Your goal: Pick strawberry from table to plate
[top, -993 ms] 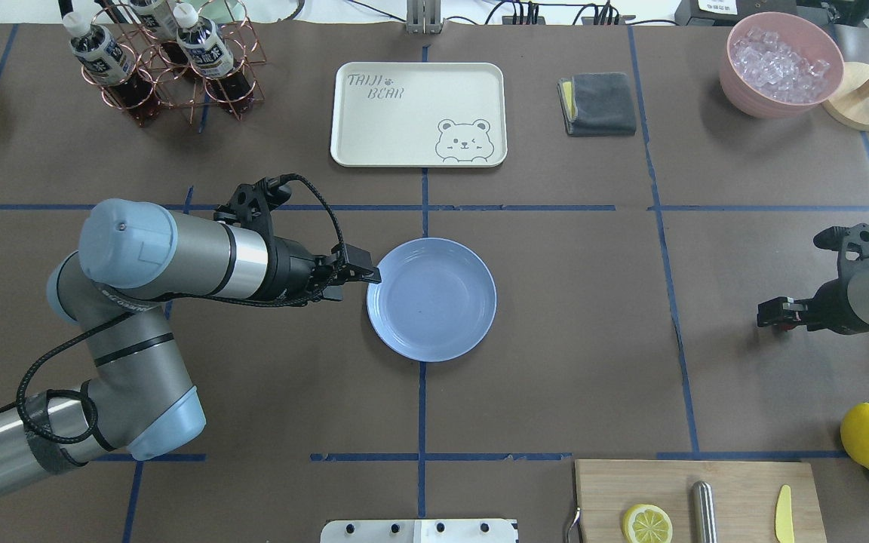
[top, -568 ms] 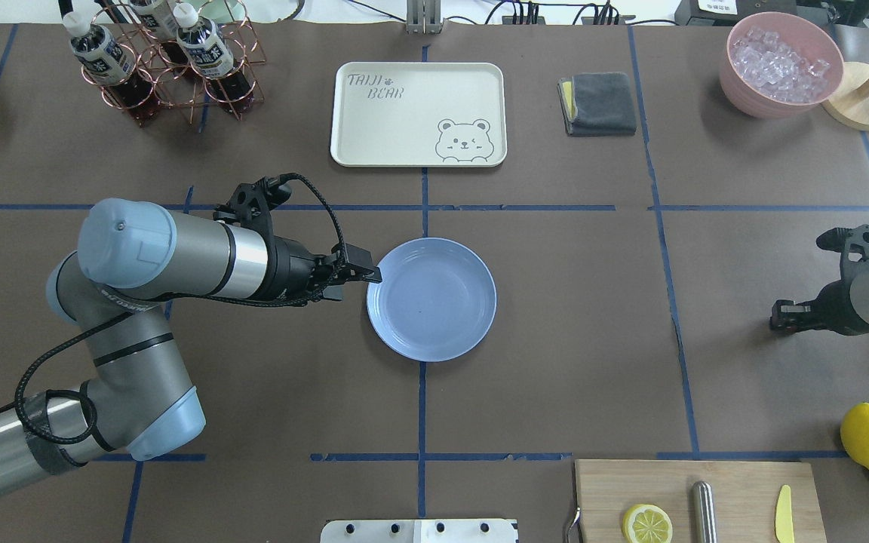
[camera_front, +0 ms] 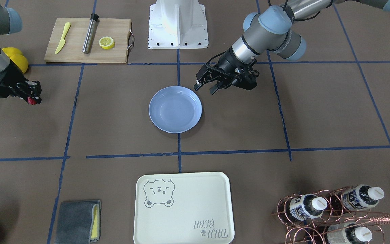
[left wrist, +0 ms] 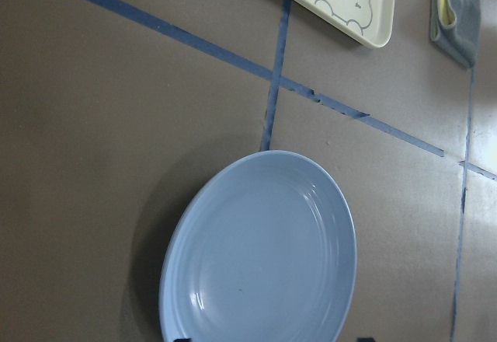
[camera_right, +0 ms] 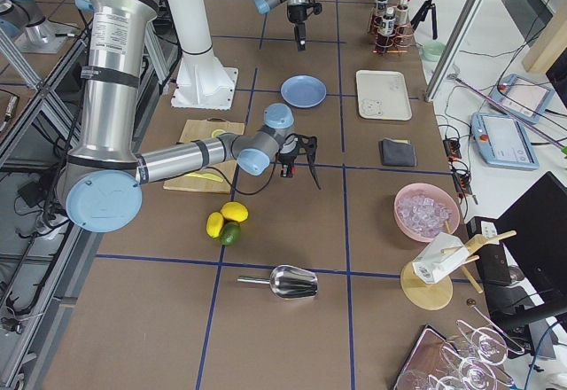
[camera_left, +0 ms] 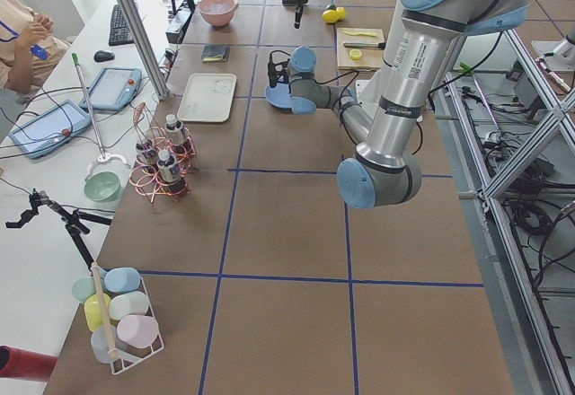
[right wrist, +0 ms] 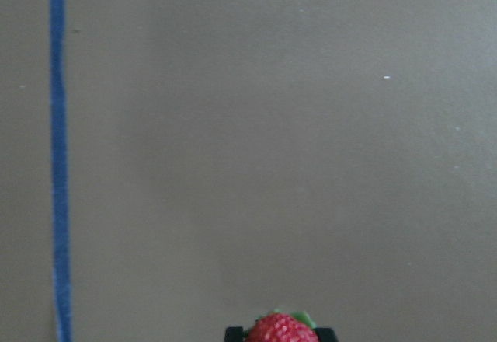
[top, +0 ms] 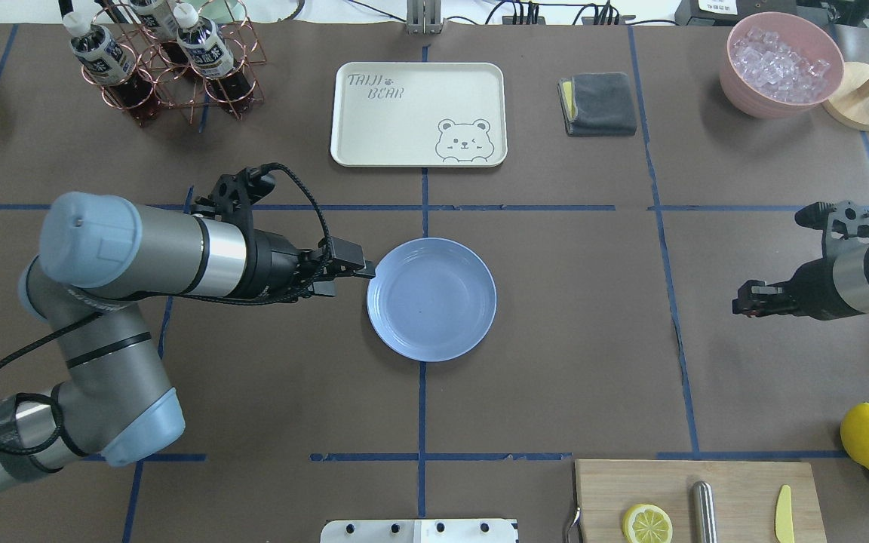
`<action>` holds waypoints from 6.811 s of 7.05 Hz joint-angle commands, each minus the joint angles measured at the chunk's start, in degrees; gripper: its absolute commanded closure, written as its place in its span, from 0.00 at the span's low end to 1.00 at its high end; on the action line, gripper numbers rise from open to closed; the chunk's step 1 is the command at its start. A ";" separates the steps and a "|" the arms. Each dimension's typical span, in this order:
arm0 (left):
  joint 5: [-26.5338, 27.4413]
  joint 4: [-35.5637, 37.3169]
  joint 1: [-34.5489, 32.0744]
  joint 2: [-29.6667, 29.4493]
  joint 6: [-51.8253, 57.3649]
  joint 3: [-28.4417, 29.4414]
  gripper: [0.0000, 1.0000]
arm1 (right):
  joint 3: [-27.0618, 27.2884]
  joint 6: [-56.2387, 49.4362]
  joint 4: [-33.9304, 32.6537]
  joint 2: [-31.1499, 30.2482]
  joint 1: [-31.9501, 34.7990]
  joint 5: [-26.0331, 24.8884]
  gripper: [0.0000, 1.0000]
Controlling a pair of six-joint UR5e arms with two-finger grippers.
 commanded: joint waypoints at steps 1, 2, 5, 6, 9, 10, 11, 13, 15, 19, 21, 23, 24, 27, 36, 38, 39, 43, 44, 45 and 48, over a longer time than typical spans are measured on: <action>-4.16 -0.08 -7.47 5.75 3.38 -4.77 0.23 | 0.36 15.86 -0.47 10.73 -4.24 -0.59 1.00; -9.15 -0.08 -12.84 11.25 11.86 -6.34 0.23 | 0.45 20.79 -2.38 15.48 -6.10 -1.64 1.00; -12.10 -0.43 -25.08 28.30 39.19 -10.30 0.23 | -1.38 30.22 -19.76 34.81 -15.76 -11.73 1.00; -12.19 -0.51 -30.77 32.27 48.50 -10.40 0.23 | -5.83 31.98 -19.80 39.04 -17.61 -14.98 1.00; -19.13 -0.52 -38.63 35.12 55.54 -9.78 0.23 | -17.99 33.15 -19.63 46.37 -20.52 -20.88 1.00; -19.13 -0.52 -38.73 35.04 55.54 -9.70 0.21 | -19.14 33.06 -19.63 46.64 -20.53 -20.99 1.00; -19.13 -0.52 -38.73 34.95 55.45 -9.52 0.20 | -21.76 32.88 -19.71 47.68 -20.70 -20.99 1.00; -19.13 -0.52 -38.73 34.95 55.45 -9.96 0.20 | -22.67 32.62 -19.98 47.61 -21.14 -20.99 1.00; -19.13 -0.52 -38.73 34.77 55.45 -9.87 0.19 | -23.71 32.53 -20.07 47.60 -21.50 -20.99 1.00; -19.13 -0.52 -38.73 34.59 55.45 -9.70 0.19 | -23.81 32.44 -20.77 48.22 -21.41 -20.99 0.00; -19.13 -0.52 -38.73 34.68 55.45 -9.61 0.19 | -22.85 32.44 -20.77 48.66 -21.41 -20.99 0.00; -19.13 -0.52 -38.73 34.77 55.45 -9.70 0.19 | -19.09 32.44 -21.90 48.93 -19.92 -20.64 0.00; -19.13 -0.52 -38.73 34.77 55.45 -9.70 0.19 | -12.62 32.36 -28.18 47.88 -18.87 -19.77 0.00; -19.13 -0.52 -38.73 34.86 55.54 -9.26 0.19 | 8.74 27.74 -32.81 31.06 -10.63 -10.65 0.00; -21.40 18.73 -46.81 34.51 85.24 -4.22 0.19 | 2.76 -62.14 -34.12 -4.95 41.42 18.39 0.00; -25.89 30.99 -47.70 35.12 85.24 -6.79 0.00 | 1.16 -80.82 -44.52 -4.78 46.06 18.04 0.00; -25.90 31.56 -47.96 38.25 85.59 -9.15 0.00 | 2.11 -83.37 -49.11 -4.17 46.79 18.30 0.00; -25.20 31.30 -49.98 38.38 96.14 -9.17 0.00 | 2.56 -82.87 -49.25 -4.60 46.79 18.56 0.00; -25.11 31.65 -49.98 38.11 95.62 -9.08 0.00 | 2.38 -82.26 -49.33 -4.86 46.79 18.56 0.00; -25.11 31.74 -49.98 38.20 95.01 -9.08 0.00 | 2.30 -81.99 -49.42 -5.13 46.79 18.74 0.00; -25.37 31.74 -50.33 38.90 93.59 -9.17 0.00 | 2.12 -77.95 -48.90 -5.39 46.71 22.08 0.00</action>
